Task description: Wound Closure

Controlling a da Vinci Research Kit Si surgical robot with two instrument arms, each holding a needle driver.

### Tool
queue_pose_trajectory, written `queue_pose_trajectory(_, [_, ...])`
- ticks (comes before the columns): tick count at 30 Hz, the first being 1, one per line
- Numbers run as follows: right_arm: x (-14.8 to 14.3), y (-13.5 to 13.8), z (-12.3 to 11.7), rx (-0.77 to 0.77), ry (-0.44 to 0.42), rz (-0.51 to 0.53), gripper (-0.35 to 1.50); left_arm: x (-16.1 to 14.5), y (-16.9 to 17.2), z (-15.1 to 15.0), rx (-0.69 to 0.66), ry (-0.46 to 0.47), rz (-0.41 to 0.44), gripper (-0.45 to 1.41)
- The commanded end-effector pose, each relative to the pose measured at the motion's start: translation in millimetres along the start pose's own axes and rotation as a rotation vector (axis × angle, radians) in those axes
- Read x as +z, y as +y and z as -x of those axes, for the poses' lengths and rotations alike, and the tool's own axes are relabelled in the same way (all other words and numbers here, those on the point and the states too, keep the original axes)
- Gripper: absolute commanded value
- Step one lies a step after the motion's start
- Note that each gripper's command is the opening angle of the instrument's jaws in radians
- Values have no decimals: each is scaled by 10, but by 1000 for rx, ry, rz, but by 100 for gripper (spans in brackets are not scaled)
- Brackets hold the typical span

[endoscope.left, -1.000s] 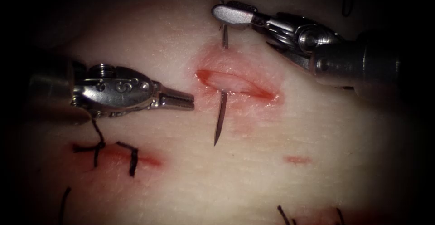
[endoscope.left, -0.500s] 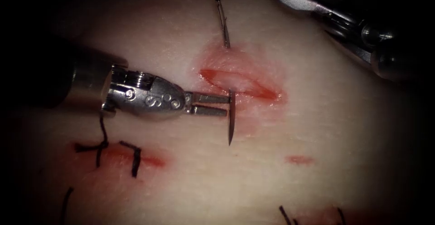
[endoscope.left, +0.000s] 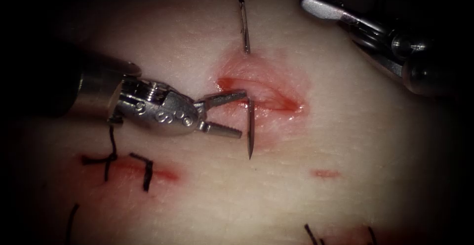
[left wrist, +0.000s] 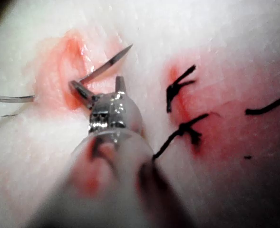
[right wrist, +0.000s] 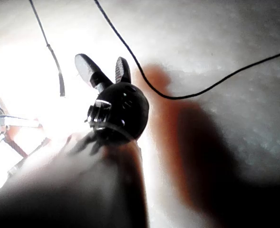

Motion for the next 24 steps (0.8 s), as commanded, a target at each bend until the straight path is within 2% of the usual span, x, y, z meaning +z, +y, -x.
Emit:
queue_pose_trajectory(1, [10,1,3,-4,-2,-3,36,7,1,1,6,2,-2,101])
queue_pose_trajectory(4, [11,3,4,-8,-6,-1,31,7,2,-2,20,6,-13,101])
queue_pose_trajectory(6, [11,4,5,-16,-7,1,28,10,5,-4,30,3,-22,94])
queue_pose_trajectory(10, [12,4,7,-17,-5,2,23,19,9,-7,34,-3,-40,61])
queue_pose_trajectory(17, [14,3,10,-19,-2,4,11,25,10,-6,53,4,-49,42])
queue_pose_trajectory(20, [17,2,13,-21,-2,6,6,26,10,-7,63,14,-56,51])
queue_pose_trajectory(23, [19,2,15,-23,-3,7,4,28,9,-8,63,14,-56,42])
queue_pose_trajectory(24, [21,2,16,-17,-4,6,1,29,9,-9,62,17,-62,29])
